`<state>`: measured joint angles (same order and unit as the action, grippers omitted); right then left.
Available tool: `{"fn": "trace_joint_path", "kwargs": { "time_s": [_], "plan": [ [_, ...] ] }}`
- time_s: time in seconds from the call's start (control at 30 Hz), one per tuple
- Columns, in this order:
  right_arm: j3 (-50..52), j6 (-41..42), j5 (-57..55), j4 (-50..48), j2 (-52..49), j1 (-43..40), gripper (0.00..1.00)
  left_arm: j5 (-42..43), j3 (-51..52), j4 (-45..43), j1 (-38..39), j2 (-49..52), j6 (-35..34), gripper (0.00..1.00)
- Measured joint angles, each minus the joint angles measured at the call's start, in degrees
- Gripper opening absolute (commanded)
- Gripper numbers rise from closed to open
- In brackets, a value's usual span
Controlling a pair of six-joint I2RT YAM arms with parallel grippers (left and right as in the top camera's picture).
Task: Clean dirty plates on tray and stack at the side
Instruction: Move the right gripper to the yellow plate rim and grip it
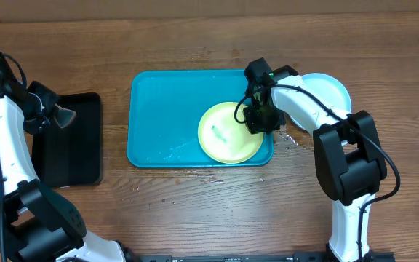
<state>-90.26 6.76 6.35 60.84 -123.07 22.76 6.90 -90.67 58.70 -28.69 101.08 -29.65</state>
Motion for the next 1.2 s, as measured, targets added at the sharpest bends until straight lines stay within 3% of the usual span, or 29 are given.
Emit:
{"fn": "trace_joint_path", "kwargs": {
  "time_s": [0.23, 0.43, 0.57, 0.8, 0.97, 1.1, 1.2],
  "plan": [
    [0.07, 2.93, 4.22, -5.40, -0.02, 0.37, 0.15, -0.02, 0.00, 0.00, 0.00, 0.00, 0.00, 0.04],
    [0.07, 5.49, 6.99, -11.93, -0.09, 2.51, 0.15, -0.02, 0.00, 0.00, 0.00, 0.00, 0.00, 0.04],
    [0.07, 8.11, 8.04, -15.54, -0.11, 5.11, 0.28, -0.02, 0.00, 0.00, 0.00, 0.00, 0.02, 0.04],
    [0.07, 9.29, 3.30, -15.19, -0.11, 8.33, 0.36, -0.02, 0.00, 0.02, 0.00, 0.00, 1.09, 0.04],
    [0.07, 9.53, 0.66, -12.46, -0.11, 7.72, 0.35, -0.02, 0.00, 0.02, 0.00, 0.00, 1.29, 0.04],
    [0.07, 9.92, 0.50, -12.74, -0.11, 7.65, 0.17, -0.02, 0.00, 0.04, 0.00, 0.00, 1.75, 0.04],
    [0.07, 10.08, 0.70, -14.21, -0.11, 8.28, 0.15, -0.81, 0.00, 0.55, 0.07, 0.09, 3.08, 0.04]
  ]
}}
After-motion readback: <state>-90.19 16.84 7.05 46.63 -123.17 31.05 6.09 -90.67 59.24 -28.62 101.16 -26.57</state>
